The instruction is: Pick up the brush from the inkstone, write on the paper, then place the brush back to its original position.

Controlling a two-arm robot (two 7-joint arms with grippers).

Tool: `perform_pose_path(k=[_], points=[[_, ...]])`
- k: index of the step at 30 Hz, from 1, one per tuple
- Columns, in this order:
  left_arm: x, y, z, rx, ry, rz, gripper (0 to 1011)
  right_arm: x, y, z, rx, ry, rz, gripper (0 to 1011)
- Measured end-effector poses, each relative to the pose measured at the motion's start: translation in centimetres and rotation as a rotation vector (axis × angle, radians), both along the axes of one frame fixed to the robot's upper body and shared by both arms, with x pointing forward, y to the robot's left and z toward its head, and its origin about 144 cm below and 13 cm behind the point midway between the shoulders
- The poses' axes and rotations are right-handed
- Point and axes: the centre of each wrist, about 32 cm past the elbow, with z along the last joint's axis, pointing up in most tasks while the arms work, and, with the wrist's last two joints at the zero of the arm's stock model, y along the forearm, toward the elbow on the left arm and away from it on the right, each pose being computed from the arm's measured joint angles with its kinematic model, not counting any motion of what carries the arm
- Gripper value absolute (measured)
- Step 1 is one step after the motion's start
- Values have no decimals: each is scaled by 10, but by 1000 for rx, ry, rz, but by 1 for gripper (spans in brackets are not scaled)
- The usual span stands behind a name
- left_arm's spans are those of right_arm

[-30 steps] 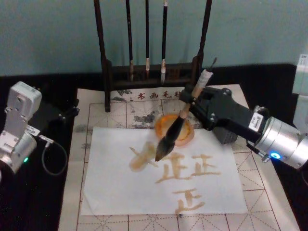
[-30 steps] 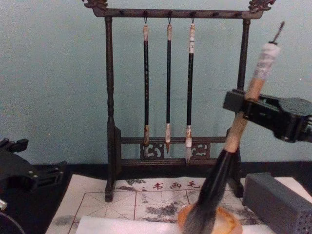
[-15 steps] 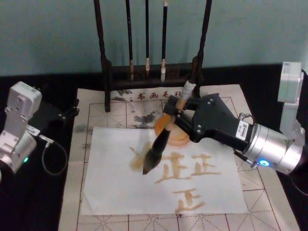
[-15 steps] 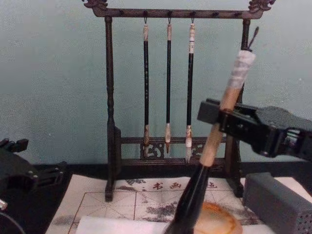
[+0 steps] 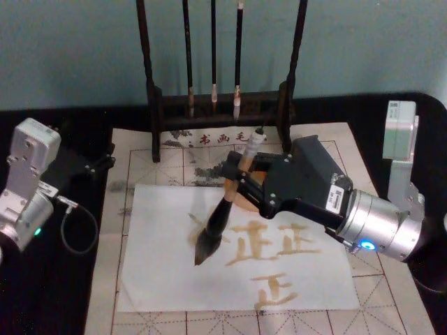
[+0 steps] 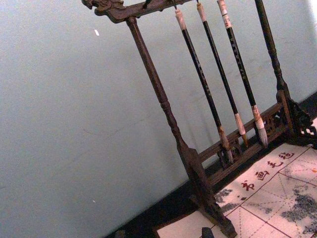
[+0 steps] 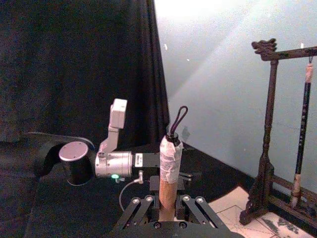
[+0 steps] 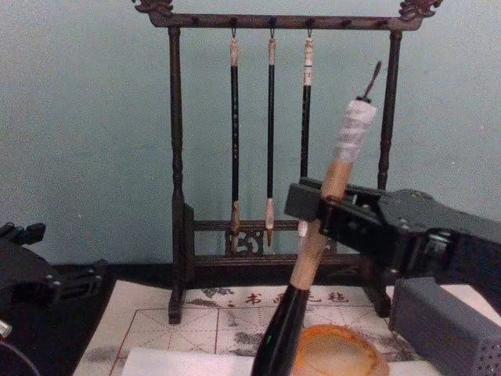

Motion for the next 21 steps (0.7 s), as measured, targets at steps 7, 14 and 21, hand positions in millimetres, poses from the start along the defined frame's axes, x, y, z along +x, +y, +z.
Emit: perform_pose_path(k=[7, 14, 21], points=[[0, 0, 0, 0, 0, 0, 1001, 0, 5, -5, -9, -6, 8, 189], [0, 0, 0, 0, 0, 0, 1001, 0, 9, -9, -16, -9, 17, 189], [0, 0, 0, 0, 0, 0, 1001, -1, 11, -12, -20, -5, 28, 189]])
